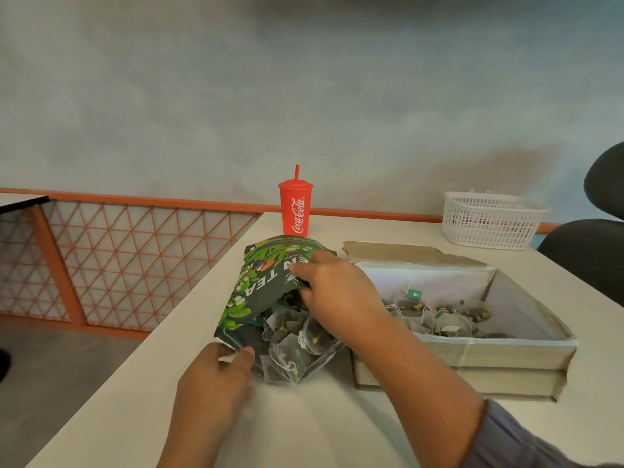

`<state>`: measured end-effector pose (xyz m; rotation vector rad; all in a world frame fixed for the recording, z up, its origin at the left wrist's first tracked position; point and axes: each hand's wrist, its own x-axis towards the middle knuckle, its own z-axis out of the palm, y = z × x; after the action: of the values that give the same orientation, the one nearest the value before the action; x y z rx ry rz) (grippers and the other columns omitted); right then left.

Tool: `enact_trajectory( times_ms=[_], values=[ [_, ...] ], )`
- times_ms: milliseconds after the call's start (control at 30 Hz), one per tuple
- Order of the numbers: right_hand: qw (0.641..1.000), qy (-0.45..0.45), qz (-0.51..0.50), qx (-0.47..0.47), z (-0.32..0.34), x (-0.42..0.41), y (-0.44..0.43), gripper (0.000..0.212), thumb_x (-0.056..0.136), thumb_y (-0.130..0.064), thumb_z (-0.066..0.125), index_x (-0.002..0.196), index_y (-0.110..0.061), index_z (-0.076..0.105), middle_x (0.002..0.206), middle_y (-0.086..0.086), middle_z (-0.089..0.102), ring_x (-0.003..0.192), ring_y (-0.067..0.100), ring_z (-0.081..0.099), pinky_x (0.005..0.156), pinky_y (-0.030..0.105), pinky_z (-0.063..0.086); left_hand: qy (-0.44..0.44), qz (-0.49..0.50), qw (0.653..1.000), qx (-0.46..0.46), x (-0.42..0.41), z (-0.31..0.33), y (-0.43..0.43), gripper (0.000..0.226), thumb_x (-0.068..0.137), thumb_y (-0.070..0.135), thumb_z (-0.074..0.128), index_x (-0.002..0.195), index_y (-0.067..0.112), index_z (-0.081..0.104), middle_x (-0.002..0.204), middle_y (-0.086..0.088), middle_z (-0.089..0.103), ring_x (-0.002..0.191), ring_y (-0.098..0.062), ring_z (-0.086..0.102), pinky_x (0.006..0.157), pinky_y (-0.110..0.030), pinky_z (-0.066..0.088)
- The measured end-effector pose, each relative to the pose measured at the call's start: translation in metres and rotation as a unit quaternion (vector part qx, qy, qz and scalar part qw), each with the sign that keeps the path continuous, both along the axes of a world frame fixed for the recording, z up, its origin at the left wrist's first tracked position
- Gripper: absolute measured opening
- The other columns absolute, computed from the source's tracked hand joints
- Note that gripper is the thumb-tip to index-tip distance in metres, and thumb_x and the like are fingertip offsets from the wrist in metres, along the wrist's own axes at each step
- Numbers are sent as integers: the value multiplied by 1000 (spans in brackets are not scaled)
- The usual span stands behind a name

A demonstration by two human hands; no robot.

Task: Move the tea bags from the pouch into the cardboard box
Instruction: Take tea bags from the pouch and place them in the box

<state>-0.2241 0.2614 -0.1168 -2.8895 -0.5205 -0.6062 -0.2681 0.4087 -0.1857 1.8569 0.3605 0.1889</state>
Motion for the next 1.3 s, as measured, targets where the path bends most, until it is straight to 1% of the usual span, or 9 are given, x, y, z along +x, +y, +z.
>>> enact_trajectory(
  times_ms=[167,300,433,633,867,967,1067,1167,1300],
  values=[
    [997,66,38,11,4,-5,-5,38,92,-33,50,130,-29,50,116,3,51,108,24,51,80,31,45,-73,-27,983,165,-16,3,-6,18,80,26,68,69,15,59,60,-1,61,61,-11,54,53,-22,36],
    [991,87,57,79,4,-17,-11,40,90,-32,54,130,-30,52,119,0,54,106,18,51,88,32,46,-66,-92,952,285,-9,-2,-9,29,84,26,62,112,33,59,83,6,67,81,-11,60,69,-21,43],
    [983,92,69,144,3,-32,-20,37,89,-31,58,126,-30,57,116,-4,57,95,13,55,86,27,46,-58,-89,943,314,-6,-1,-7,25,87,26,59,67,39,55,76,12,65,78,-10,58,66,-24,43],
    [960,101,72,251,5,-54,-38,30,86,-29,61,116,-32,63,95,-14,59,79,5,55,72,15,42,-81,-94,959,255,-17,21,4,25,77,24,72,53,25,67,44,15,58,40,-4,43,45,-21,30],
    [917,174,98,344,-7,-71,-42,30,84,-28,65,113,-33,64,90,-15,63,69,-4,51,69,13,45,-152,-157,970,102,-30,41,6,32,67,5,80,56,33,70,61,4,68,48,-2,50,51,-13,40],
    [892,211,118,383,-10,-73,-43,35,83,-24,67,114,-39,61,97,-13,62,66,-5,49,67,11,45,-194,-201,960,-27,-39,51,-4,9,53,19,77,58,24,71,61,-6,67,54,-11,54,55,-15,45],
    [851,231,131,454,-6,-77,-48,24,84,-15,66,91,-37,66,84,0,67,67,4,56,68,28,53,-212,-216,948,-95,-43,53,-14,25,41,33,74,62,19,72,61,-9,66,56,-13,57,57,-23,50],
    [817,231,142,508,0,-81,-55,16,85,-7,62,78,-20,68,66,-6,62,62,3,57,58,17,50,-217,-207,944,-139,-42,53,-26,14,50,17,73,64,19,71,55,1,61,48,-3,51,49,-13,45],
    [837,182,115,504,8,-81,-72,17,85,-11,63,72,-22,68,67,-2,63,62,6,57,57,18,49,-202,-180,958,-98,-33,42,-34,21,66,5,71,82,16,67,60,0,63,48,-2,51,48,-12,44]
  ],
)
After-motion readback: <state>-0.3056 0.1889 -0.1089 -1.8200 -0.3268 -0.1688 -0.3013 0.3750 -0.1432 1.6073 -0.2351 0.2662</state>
